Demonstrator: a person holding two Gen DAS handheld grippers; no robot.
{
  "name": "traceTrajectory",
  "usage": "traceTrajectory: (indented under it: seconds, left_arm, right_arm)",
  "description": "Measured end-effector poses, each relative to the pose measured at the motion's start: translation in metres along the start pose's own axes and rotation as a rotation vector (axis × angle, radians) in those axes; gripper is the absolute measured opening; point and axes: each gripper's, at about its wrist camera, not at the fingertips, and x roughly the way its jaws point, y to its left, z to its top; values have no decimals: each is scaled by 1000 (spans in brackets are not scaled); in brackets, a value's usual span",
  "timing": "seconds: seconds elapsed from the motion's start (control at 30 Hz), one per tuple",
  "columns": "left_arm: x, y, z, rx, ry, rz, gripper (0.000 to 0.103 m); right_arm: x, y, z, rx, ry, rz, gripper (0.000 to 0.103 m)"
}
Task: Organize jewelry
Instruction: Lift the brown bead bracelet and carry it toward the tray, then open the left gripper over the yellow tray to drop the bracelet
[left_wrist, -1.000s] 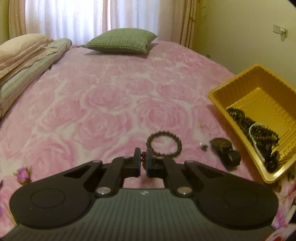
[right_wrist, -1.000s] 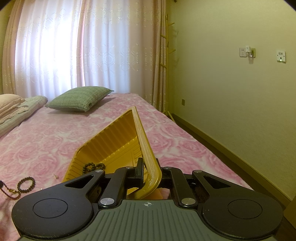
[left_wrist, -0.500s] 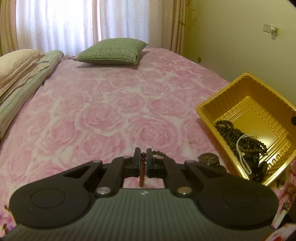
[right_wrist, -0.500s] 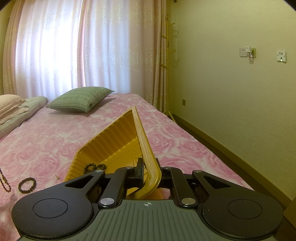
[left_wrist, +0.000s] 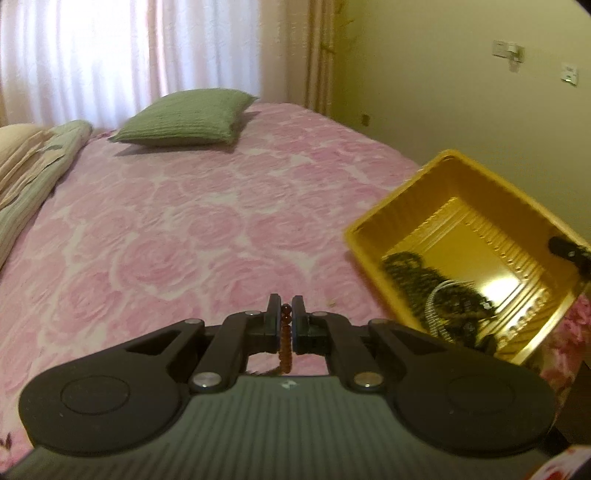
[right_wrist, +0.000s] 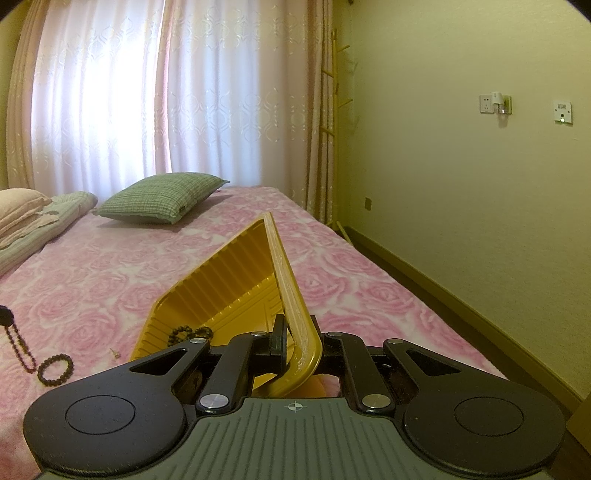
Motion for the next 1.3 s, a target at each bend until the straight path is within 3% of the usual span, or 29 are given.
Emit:
traceTrajectory:
  seconds: [0.23, 0.57, 0.87, 1.0, 1.3]
  left_arm:
    - [7, -40, 26, 49, -22, -126, 4]
    - [16, -103, 55, 110, -16, -362, 4]
    - [28, -142, 54, 181, 41, -464, 4]
    - [37, -150, 50, 194, 65, -478, 4]
    - [37, -138, 51, 181, 53, -424, 6]
  right_arm:
    - [0, 0, 0, 0, 0, 1, 9]
    - [-2, 1, 1, 6, 1, 3, 9]
    - [-1, -1, 1, 15, 2, 4, 9]
    - [-1, -1, 1, 16, 2, 4, 9]
    - [0, -1, 1, 19, 3, 4, 9]
